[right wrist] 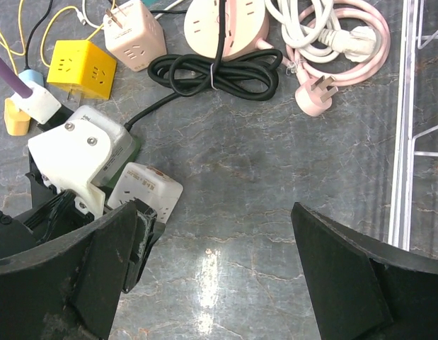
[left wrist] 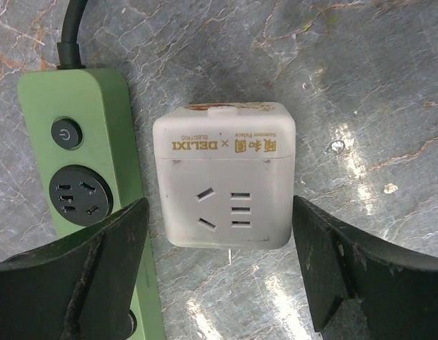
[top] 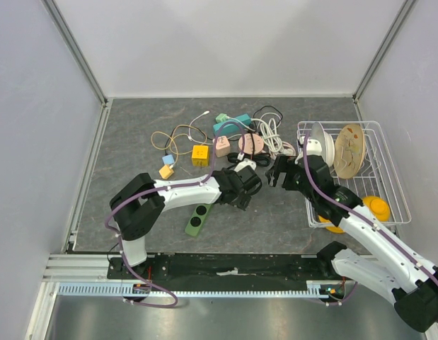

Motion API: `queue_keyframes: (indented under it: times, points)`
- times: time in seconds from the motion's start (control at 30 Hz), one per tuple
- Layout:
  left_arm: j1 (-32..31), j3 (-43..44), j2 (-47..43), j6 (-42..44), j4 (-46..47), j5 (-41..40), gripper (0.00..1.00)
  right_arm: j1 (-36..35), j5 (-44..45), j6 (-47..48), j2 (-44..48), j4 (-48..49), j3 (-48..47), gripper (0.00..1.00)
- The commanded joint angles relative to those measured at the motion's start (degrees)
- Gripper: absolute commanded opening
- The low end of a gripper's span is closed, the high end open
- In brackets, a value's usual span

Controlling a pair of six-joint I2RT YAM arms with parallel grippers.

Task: Insert the plug
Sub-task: Pick up the plug from the center of the board.

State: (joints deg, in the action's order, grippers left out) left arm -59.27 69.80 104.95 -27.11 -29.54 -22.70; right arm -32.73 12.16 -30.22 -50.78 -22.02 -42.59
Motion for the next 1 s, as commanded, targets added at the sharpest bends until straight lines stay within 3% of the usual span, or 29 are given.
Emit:
queue_keyframes:
  times: [0.0, 0.47, 0.67, 0.73, 0.83, 0.97]
  points:
    - [-0.41, 1.39, 1.22, -3.91, 0.53, -2.35, 0.86, 0.3, 0.67, 0.25, 0.69, -0.22, 0.4, 0.98]
    - [-0.41, 0.34, 1.75, -2.59, 6.16, 1.77, 0.73, 0.39, -2.67, 2.44, 2.01, 1.1, 1.81, 0.98]
    - [-0.41, -1.68, -1.31, -2.86, 6.77, 3.36, 0.48, 0.39, -3.37, 3.32, 3.15, 1.28, 1.9, 0.98]
    - [-0.41, -3.08, -3.42, -1.98, 7.21, 3.62, 0.35, 0.47, -4.33, 4.46, 3.59, 1.54, 1.46, 0.98]
    - [-0.32, -6.42, -10.44, 1.26, 10.28, 4.85, 0.27, 0.39, -8.11, 7.17, 3.68, 2.15, -0.03, 0.98]
    - [2.91, -11.69, -20.99, 6.27, 15.99, 13.16, 0.26, 0.47, -14.26, 12.19, 2.27, 2.33, -4.07, 0.98]
